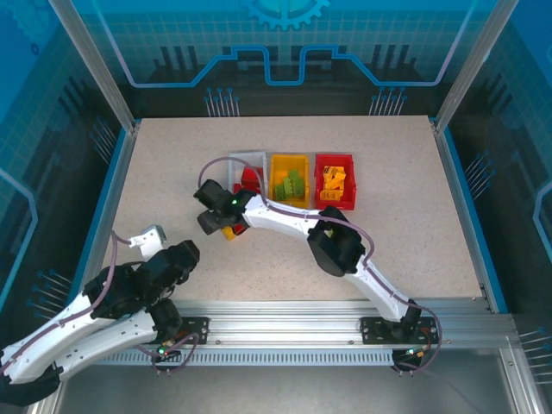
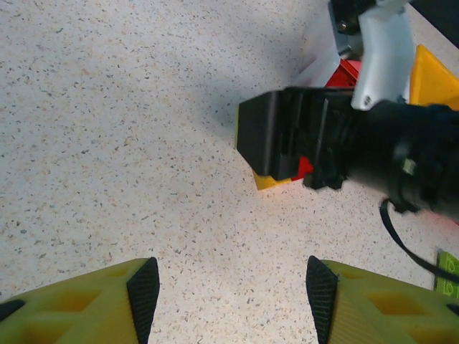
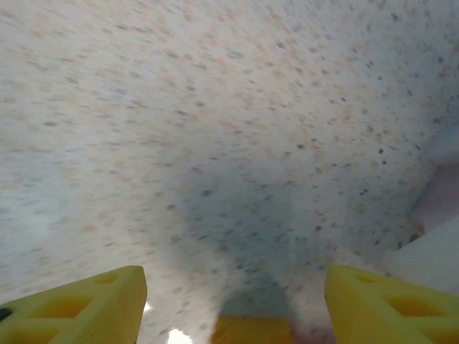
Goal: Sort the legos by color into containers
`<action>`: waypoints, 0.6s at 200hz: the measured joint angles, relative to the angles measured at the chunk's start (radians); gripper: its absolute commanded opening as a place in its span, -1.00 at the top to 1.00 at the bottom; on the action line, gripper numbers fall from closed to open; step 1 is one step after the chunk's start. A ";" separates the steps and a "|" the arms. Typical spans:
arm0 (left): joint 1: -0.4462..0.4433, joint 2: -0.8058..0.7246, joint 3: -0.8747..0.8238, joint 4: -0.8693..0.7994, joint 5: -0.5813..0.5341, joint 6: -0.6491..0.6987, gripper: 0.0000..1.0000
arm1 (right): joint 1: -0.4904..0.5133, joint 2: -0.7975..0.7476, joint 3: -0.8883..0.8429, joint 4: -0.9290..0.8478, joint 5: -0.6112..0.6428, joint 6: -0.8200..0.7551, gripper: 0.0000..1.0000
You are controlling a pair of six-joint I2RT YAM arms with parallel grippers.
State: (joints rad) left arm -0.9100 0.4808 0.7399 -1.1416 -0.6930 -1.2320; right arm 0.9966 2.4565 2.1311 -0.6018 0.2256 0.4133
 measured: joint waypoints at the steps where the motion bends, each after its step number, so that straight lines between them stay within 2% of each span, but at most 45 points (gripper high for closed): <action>1: 0.000 0.000 0.000 0.000 0.000 0.000 -0.21 | -0.003 0.004 0.005 -0.003 -0.001 -0.001 -0.36; 64: 0.000 0.000 0.000 -0.002 0.000 0.000 -0.20 | -0.021 0.055 0.055 -0.091 -0.040 -0.023 -0.25; 120: 0.000 0.000 0.000 0.004 0.000 0.002 -0.21 | -0.014 0.005 -0.050 -0.063 -0.022 -0.017 -0.12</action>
State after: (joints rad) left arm -0.9100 0.4812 0.7399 -1.1374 -0.6926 -1.2301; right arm 0.9821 2.4619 2.0811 -0.6643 0.2035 0.3965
